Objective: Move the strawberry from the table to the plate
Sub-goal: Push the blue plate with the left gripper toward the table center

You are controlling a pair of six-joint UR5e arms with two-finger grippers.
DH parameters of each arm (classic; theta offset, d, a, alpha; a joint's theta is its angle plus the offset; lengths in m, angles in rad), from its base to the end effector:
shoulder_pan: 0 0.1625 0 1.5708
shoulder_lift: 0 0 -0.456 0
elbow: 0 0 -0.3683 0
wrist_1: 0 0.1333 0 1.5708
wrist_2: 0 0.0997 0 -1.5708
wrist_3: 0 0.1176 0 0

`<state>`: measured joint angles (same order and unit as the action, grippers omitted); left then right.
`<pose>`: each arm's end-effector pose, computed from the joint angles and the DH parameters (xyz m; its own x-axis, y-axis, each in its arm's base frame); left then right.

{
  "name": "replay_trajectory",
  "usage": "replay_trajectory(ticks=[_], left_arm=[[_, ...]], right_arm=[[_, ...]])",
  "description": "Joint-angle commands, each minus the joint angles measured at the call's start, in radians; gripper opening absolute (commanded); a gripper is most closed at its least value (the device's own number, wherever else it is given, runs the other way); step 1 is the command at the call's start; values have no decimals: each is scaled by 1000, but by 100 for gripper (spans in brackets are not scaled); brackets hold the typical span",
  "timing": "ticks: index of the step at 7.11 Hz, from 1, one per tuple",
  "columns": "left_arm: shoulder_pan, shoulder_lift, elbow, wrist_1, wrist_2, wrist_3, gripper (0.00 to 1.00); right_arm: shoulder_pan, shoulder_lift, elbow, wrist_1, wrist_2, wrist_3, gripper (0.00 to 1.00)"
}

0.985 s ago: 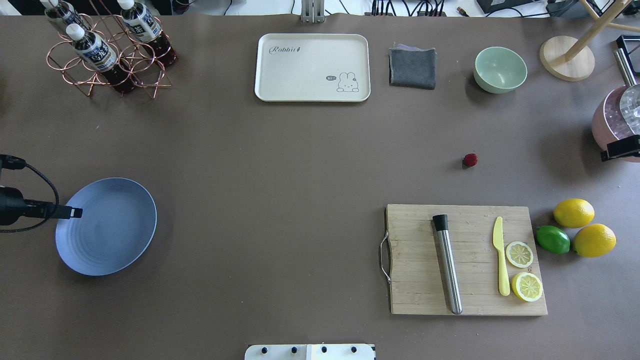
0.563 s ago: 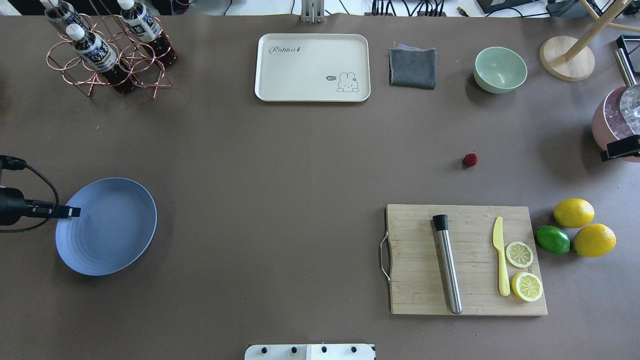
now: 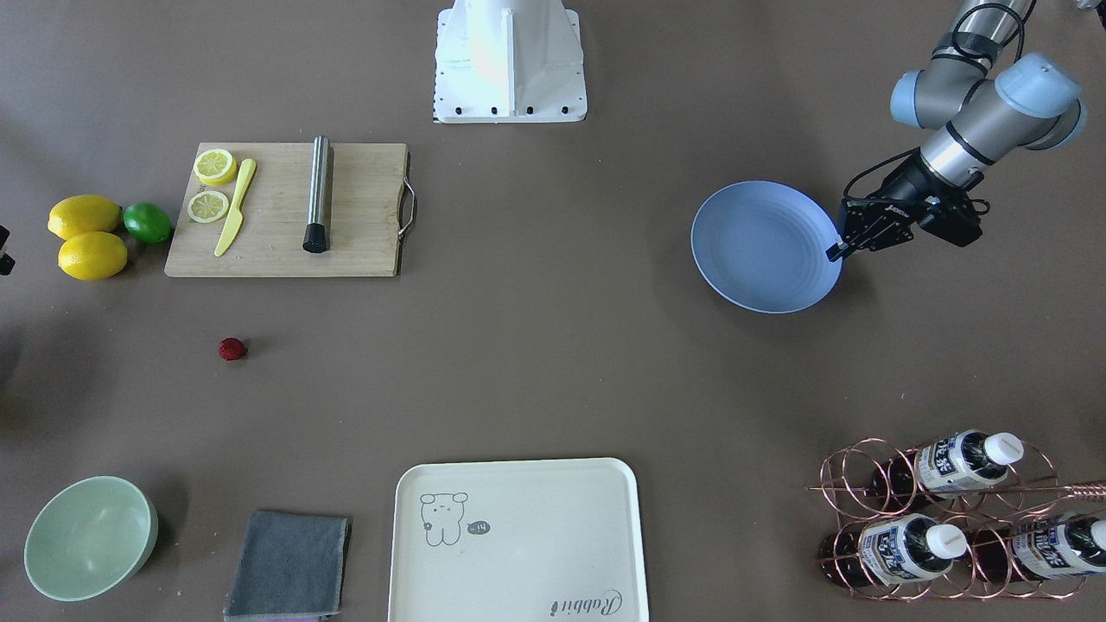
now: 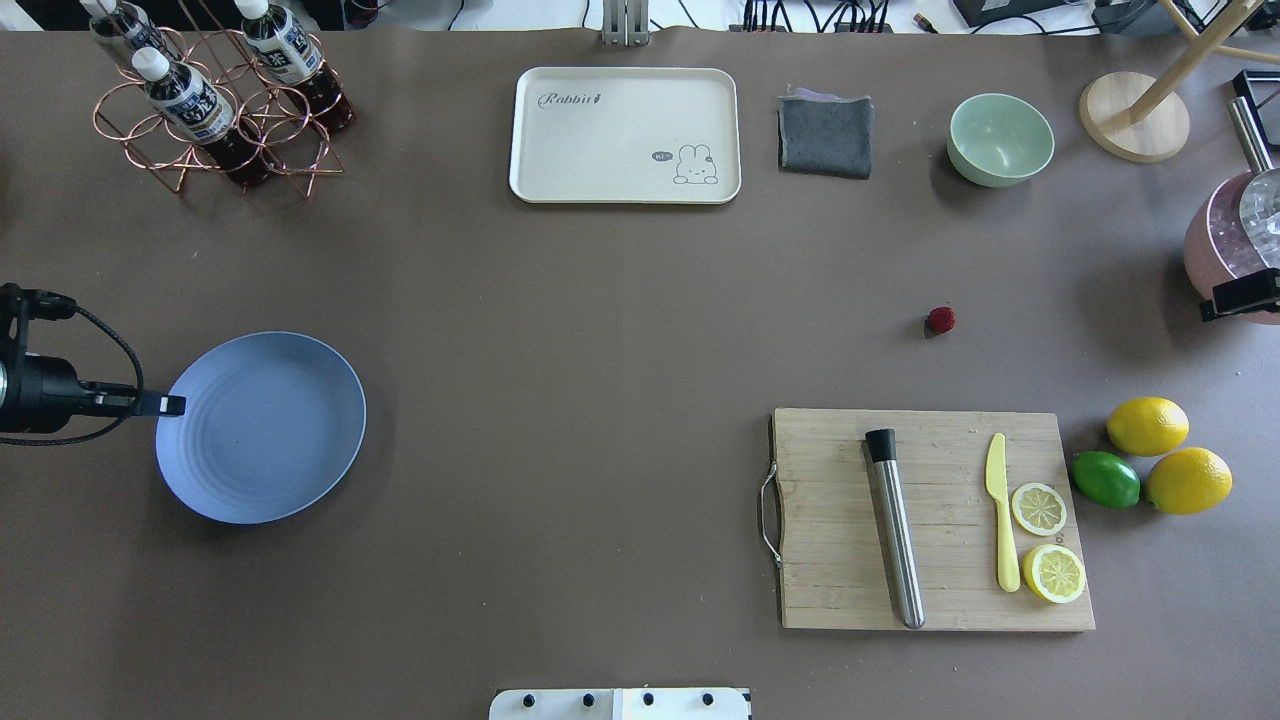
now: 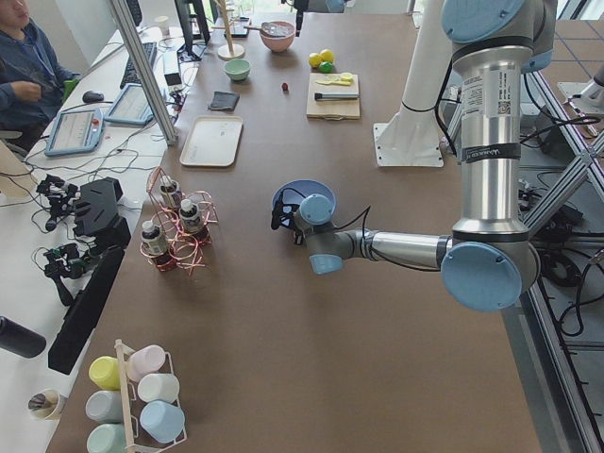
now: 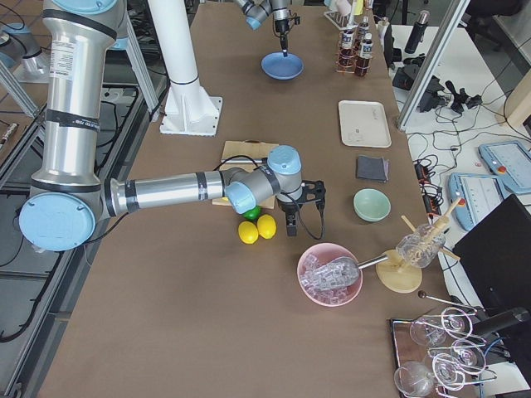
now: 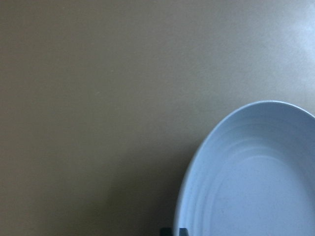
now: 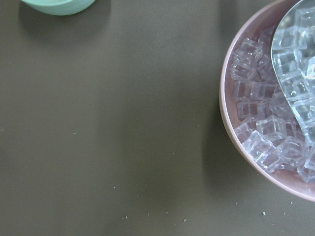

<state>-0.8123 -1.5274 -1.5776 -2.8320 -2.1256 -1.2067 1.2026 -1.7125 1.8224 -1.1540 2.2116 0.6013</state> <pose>0.2757 -0.3947 0.5717 0.3164 0.1061 -0.9427 0.1749 0.9701 0.1680 -0.0979 -0.4288 0.6049 0.7035 -0.0129 0.7105 -0.1053 0.9869 0.1221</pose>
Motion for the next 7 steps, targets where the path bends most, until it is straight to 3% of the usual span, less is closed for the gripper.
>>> replay_trajectory(ticks=[1,4,6,7], left_arm=[[34,-153,-9,79,1,-112,0],[134,-418,-6,364,111,-157,0],[255,-528,43,445,247,-157,0],[258,-558,91,444,253,-154,0]], right_arm=[[0,1,0,0,0,0,100],[-6,2,0,3,0,0,100],[-8,5,-3,3,0,0,100],[-8,11,-6,3,0,2,100]])
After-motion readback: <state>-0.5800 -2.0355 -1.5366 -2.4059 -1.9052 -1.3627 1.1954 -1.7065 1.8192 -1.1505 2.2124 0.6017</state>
